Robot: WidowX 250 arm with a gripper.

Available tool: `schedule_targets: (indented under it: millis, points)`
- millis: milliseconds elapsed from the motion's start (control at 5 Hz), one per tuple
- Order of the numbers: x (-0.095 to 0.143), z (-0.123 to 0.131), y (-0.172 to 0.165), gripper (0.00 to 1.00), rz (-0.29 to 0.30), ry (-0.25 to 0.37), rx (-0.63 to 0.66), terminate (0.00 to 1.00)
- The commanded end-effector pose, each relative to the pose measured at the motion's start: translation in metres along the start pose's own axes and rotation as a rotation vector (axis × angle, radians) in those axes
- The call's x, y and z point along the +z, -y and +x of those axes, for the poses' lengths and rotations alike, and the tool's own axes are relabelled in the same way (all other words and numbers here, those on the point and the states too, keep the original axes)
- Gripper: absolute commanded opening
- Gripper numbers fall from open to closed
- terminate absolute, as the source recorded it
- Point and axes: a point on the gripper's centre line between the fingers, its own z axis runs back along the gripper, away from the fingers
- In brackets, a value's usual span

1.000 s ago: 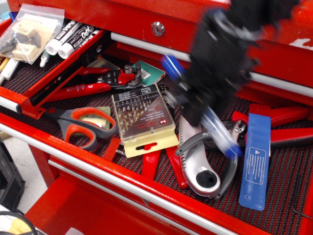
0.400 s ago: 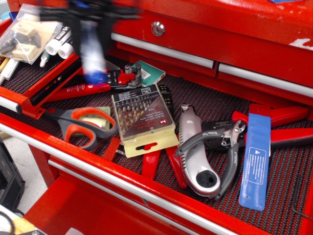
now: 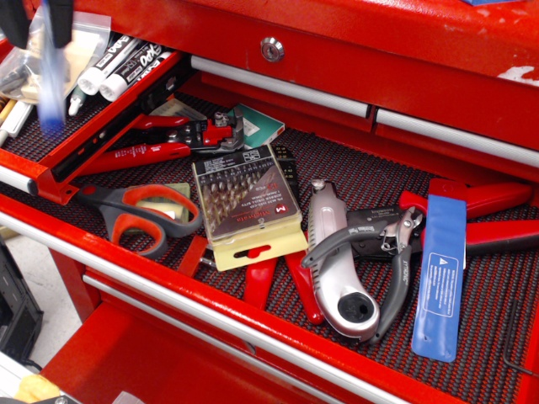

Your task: Pick up blue pen and put into drawer

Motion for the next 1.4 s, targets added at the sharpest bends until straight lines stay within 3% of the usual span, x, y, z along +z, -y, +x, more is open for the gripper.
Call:
schedule_targets:
  millis: [0,1000,1200]
  points:
    - [0.0142,0.0173,0.0087,1.0,-0.014,0.05,-0.015,0.0]
    - [0.0142,0.0173,0.0087,1.0,-0.014,0.05,-0.015,0.0]
    - [0.0142,0.0173,0.0087,1.0,-0.014,0.05,-0.015,1.0]
